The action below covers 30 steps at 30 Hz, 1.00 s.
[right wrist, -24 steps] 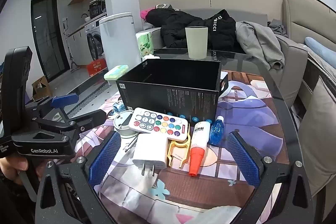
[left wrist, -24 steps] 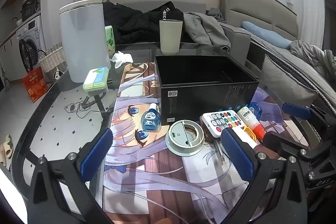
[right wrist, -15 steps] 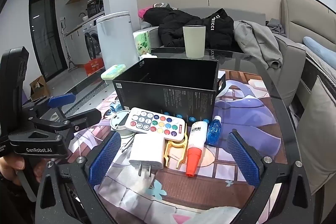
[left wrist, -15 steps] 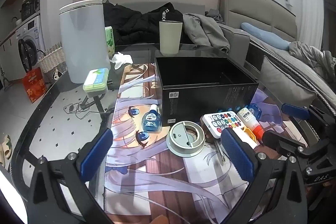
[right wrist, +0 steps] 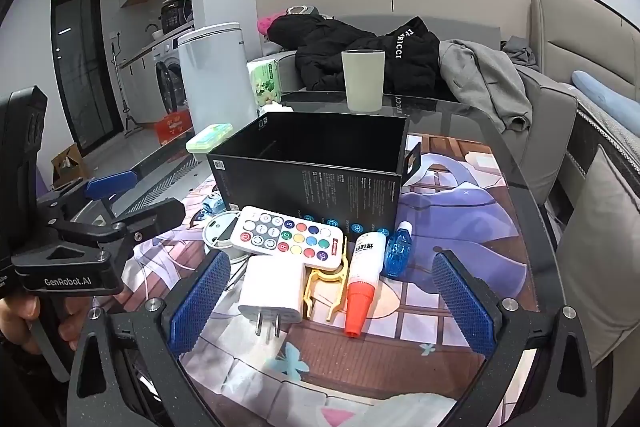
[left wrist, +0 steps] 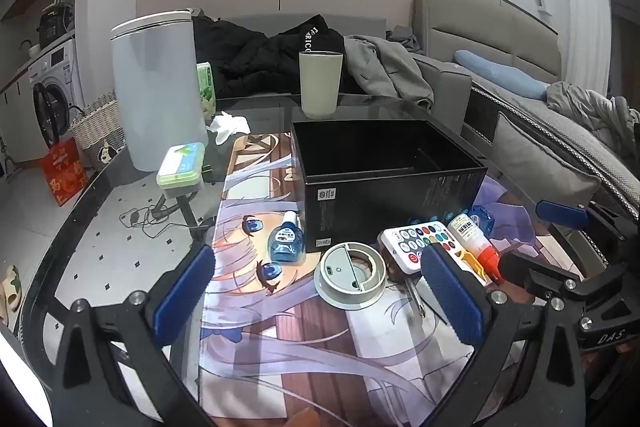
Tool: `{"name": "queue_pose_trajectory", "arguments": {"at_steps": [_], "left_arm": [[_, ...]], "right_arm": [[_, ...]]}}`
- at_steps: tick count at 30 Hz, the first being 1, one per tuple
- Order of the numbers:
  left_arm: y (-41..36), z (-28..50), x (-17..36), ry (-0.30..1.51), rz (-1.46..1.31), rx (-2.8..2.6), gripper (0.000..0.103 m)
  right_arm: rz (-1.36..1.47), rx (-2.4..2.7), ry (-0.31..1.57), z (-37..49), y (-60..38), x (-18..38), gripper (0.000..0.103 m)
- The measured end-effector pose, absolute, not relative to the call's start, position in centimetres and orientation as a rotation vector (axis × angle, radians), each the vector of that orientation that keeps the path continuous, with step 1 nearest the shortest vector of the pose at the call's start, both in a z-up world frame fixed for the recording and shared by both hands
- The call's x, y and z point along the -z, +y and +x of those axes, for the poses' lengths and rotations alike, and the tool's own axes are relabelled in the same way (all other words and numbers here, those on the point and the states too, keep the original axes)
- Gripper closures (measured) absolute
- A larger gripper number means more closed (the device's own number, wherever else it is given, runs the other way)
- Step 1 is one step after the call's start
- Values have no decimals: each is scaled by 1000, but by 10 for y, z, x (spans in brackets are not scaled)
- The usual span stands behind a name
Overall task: Organize rigid objects
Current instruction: 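Move both tools toward the white round container and white charger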
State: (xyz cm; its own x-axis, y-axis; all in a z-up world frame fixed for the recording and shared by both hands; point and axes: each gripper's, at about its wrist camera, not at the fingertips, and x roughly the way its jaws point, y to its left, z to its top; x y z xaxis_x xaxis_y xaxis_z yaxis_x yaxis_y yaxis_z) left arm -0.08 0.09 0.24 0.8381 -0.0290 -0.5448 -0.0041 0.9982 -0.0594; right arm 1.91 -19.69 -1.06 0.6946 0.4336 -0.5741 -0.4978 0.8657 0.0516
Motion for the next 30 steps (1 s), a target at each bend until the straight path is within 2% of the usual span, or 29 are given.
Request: {"name": "queue_pose_trajectory", "arguments": {"at_steps": [30], "left_arm": [[-1,0,-1,614,-53,51,0]], "right_arm": [[-114,-496,603,19,-204,4,0]]}}
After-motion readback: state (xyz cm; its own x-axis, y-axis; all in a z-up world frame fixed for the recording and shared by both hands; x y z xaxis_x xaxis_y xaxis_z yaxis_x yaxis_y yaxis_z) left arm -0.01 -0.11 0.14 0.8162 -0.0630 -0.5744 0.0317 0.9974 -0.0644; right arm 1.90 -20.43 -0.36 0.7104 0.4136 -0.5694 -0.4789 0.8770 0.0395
